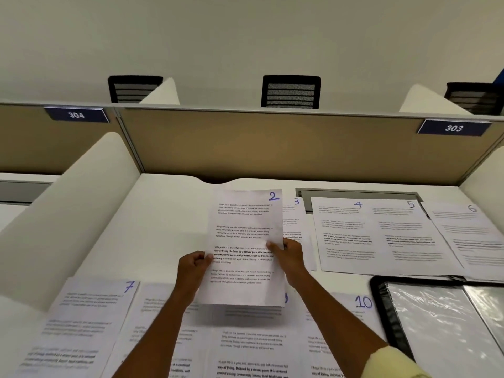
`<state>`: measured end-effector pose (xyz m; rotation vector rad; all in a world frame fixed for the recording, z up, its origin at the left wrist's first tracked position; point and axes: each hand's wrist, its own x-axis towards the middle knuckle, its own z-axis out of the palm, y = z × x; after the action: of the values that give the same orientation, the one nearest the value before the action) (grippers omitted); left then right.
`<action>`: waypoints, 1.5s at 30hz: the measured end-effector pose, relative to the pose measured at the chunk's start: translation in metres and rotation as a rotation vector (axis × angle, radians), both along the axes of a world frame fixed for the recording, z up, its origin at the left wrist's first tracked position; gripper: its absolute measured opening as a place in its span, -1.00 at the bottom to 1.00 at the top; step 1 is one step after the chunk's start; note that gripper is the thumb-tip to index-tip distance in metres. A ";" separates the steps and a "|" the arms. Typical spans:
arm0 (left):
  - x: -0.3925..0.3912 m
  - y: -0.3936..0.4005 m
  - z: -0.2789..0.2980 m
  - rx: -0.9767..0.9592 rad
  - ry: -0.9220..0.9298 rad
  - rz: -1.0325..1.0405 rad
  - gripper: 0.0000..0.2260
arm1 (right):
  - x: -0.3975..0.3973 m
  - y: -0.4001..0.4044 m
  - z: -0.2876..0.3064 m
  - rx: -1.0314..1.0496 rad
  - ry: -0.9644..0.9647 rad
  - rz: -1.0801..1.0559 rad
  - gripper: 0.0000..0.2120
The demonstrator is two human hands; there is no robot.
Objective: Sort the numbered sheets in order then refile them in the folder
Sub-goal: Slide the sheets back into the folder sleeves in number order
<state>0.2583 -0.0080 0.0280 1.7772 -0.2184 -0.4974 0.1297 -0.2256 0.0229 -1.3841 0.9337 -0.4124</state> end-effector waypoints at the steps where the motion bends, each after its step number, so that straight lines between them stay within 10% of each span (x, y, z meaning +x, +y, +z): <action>1: -0.007 0.000 -0.001 0.015 -0.007 -0.003 -0.84 | -0.007 0.000 -0.002 0.006 -0.001 0.006 -0.83; 32: -0.269 0.100 -0.012 -0.118 0.134 -0.117 -0.93 | -0.347 0.174 -0.005 0.270 0.086 -0.233 -0.67; 45: -0.406 0.024 -0.023 -0.154 0.340 -0.228 -0.94 | -0.477 0.169 0.005 0.492 -0.264 -0.667 -0.69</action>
<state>-0.1481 0.0164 0.0048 1.4985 -0.2143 -0.9123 -0.3473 -0.0569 0.0283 -0.5312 1.1670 -0.7823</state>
